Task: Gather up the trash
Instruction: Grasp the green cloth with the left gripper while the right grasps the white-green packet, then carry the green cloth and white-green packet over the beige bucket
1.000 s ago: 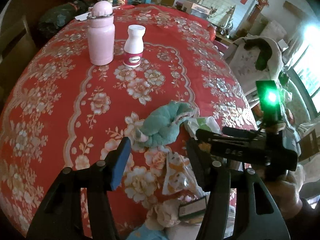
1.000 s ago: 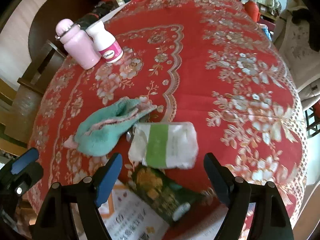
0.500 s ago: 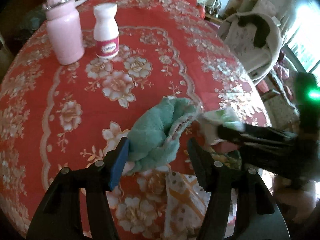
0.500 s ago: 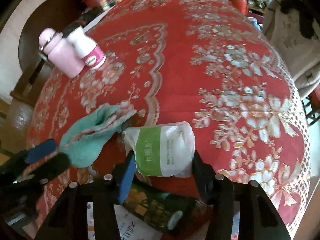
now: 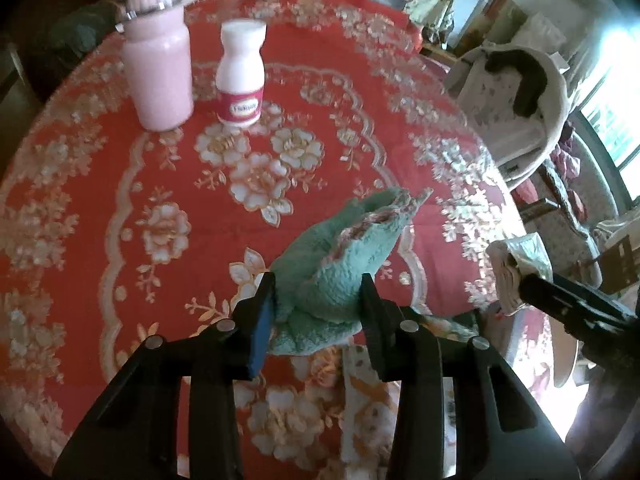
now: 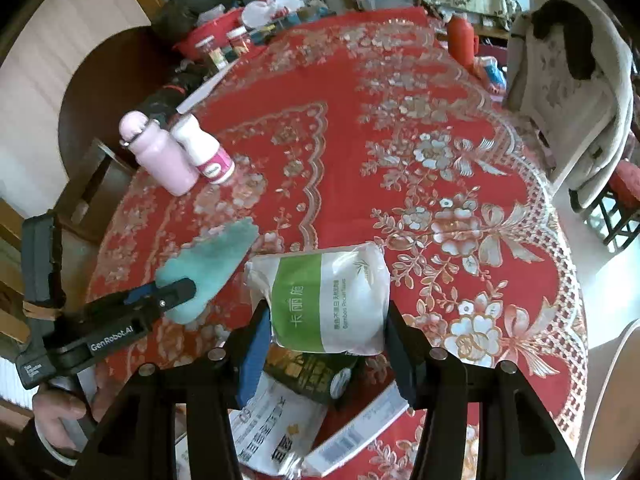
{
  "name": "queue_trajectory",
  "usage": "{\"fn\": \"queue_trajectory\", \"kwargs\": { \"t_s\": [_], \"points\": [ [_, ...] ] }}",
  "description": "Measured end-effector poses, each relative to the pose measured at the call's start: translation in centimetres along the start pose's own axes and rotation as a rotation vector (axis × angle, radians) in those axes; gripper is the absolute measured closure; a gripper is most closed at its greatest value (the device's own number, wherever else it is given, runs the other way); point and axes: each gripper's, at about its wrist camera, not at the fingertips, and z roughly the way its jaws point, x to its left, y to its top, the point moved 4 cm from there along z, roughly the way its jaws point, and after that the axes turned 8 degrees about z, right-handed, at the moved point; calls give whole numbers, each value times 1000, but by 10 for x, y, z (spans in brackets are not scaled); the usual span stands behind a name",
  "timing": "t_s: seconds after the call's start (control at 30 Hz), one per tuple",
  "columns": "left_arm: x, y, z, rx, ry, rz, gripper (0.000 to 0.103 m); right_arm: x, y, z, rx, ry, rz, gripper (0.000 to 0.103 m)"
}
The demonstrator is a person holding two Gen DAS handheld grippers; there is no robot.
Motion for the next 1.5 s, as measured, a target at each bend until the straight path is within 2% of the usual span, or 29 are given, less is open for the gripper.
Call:
{"fn": "queue_trajectory", "kwargs": {
  "t_s": [0.13,0.37,0.77,1.03,1.5],
  "points": [
    [-17,2,-25,-27,5,5,66,-4,-5,-19,-26,9,-7,51],
    [-72,-1,-58,-86,34,75,66,-25,-16,-52,-52,8,-23,51],
    [-181,-18,-77,-105,-9,161,66,-108,-43,-108,-75,-43,1,51],
    [-258,-23,-68,-89,-70,238,66,-186,-60,-143,-89,-93,98,51],
    [-390,-36,-23,-13,-200,359,66,-316,-90,-193,-110,-214,272,51]
  ]
}}
